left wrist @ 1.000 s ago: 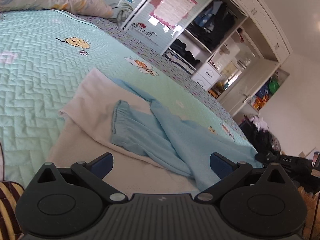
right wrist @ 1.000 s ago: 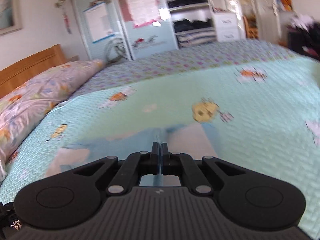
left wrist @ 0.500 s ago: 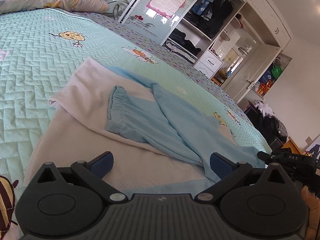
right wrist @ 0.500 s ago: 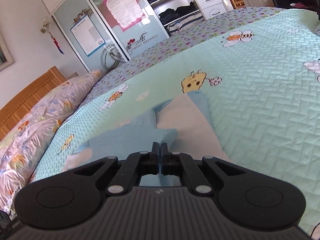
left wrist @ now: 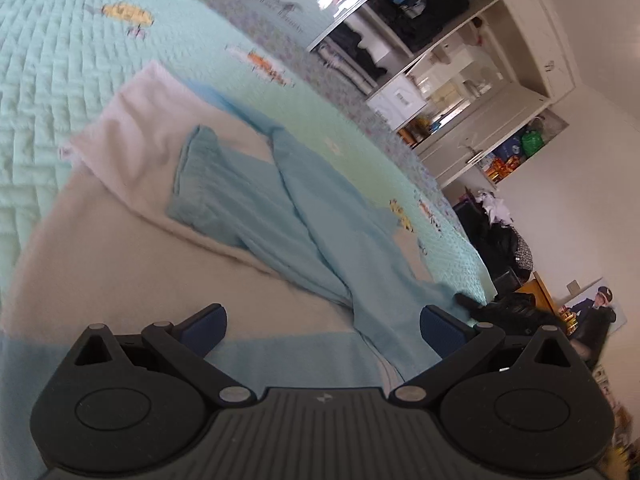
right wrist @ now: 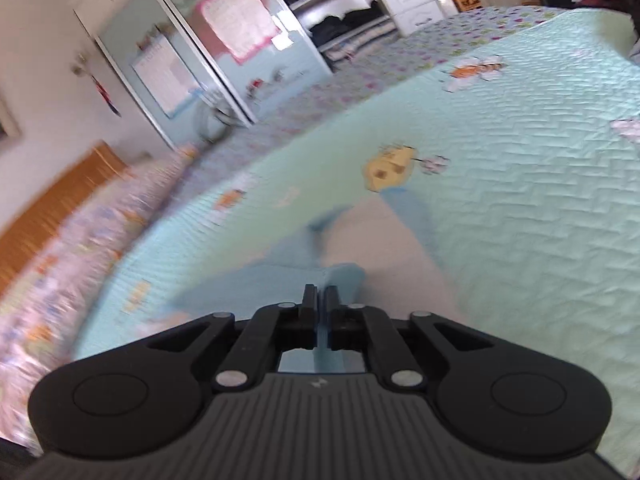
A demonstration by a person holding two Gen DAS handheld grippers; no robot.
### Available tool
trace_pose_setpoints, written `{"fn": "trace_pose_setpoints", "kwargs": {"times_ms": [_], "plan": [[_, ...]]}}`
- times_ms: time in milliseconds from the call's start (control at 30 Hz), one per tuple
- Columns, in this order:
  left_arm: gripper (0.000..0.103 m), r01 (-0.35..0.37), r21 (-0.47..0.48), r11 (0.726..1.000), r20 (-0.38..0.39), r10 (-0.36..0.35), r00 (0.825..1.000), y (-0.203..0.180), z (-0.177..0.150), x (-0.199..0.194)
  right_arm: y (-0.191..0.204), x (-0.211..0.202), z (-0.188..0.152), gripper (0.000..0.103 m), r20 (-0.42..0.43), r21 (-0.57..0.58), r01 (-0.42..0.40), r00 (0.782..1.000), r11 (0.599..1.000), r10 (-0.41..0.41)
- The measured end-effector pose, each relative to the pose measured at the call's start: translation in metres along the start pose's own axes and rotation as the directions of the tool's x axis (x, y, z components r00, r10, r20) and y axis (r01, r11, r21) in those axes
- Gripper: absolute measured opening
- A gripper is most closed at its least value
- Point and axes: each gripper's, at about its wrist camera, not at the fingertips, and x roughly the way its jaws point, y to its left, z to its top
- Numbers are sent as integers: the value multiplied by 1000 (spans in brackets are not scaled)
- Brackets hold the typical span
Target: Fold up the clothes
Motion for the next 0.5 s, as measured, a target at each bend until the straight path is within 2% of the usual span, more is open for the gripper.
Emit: {"fn": "trace_pose_setpoints", "kwargs": {"times_ms": [33,67,133,200,267,367,500], "plan": [[102,-2,-14,1000,-15,1,1000,-2,-1,2,-10,0,-5,22,-9,18,34,999,999,-34],[102,2,-28,1000,-28,-3,1000,-4,-3,4,-21,-3,-11,28,-2,61,23,1000,998,-23],[102,36,-86,996,-58,-41,997,-8,-5,10,-48,-19,-26,51,63,196,-114,993,974,103],[102,78,-149,986,-91,-93,991,-13,-8,20,-69,-34,-42,55,150,258,-221,971,941,187],[102,75,-170,983,-134,-99,986,-22,-10,34,-86,-46,-58,55,221,279,-291,947,915,233],[102,45,-179,983,-128,-68,989,-35,-8,54,-102,-48,-76,56,253,285,-328,932,901,259],[102,35,-264,964,-125,-70,990,-39,-2,78,-104,-42,-74,56,247,255,-360,922,898,299]]}}
